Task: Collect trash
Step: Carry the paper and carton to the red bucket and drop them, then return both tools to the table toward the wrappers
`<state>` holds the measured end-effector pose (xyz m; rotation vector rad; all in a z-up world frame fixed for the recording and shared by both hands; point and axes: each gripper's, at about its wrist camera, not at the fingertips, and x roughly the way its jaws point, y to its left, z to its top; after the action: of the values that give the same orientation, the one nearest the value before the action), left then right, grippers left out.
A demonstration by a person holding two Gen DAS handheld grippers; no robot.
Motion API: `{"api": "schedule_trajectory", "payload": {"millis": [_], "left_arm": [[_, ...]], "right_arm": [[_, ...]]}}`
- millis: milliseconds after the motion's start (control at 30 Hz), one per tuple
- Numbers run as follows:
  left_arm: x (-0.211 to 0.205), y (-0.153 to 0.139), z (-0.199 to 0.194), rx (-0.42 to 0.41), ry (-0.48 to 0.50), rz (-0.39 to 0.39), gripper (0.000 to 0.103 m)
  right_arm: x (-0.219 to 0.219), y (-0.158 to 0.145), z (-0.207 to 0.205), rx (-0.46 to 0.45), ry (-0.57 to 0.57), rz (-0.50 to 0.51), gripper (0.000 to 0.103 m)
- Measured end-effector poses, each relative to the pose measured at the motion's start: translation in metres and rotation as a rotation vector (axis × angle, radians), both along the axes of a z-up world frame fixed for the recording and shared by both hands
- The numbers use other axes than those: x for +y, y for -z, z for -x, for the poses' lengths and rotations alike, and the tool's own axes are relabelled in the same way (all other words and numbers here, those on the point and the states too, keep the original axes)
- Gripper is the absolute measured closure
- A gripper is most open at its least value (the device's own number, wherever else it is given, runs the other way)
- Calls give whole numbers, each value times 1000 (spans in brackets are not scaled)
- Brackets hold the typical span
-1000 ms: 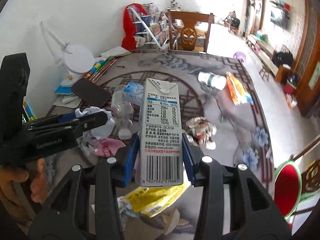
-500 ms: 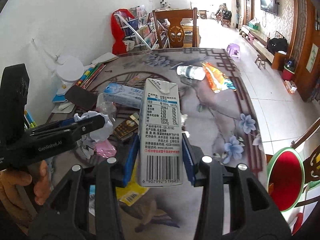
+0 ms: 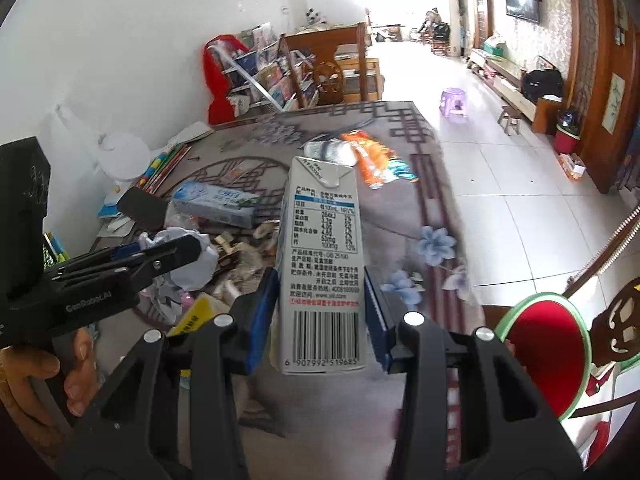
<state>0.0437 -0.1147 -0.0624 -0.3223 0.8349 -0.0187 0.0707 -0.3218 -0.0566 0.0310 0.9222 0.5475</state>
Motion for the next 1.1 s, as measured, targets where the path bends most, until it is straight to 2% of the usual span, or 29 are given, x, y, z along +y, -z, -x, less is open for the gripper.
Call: {"api": "schedule_trajectory", "payload": {"millis": [233, 500, 700, 967, 1033, 1100], "left_arm": [[-56, 1, -21, -9, 108, 22, 56], [-159, 14, -57, -1, 347, 68, 56], [-234, 28, -80, 17, 509, 81, 56], [-300, 43, -102, 47, 621, 85, 56], [-309, 44, -104, 45, 635, 79, 53], [-316, 46, -109, 51, 643, 86, 44]], "right_arm": [[-76, 11, -7, 23, 150, 17, 62], [-185, 41, 1, 103, 406, 76, 62], [-247, 60, 11, 155, 553, 79, 62], [-290, 73, 14, 188, 639, 79, 62], [-296, 78, 12, 193, 646, 80, 62], [-301, 81, 10, 197, 652, 78, 62]]}}
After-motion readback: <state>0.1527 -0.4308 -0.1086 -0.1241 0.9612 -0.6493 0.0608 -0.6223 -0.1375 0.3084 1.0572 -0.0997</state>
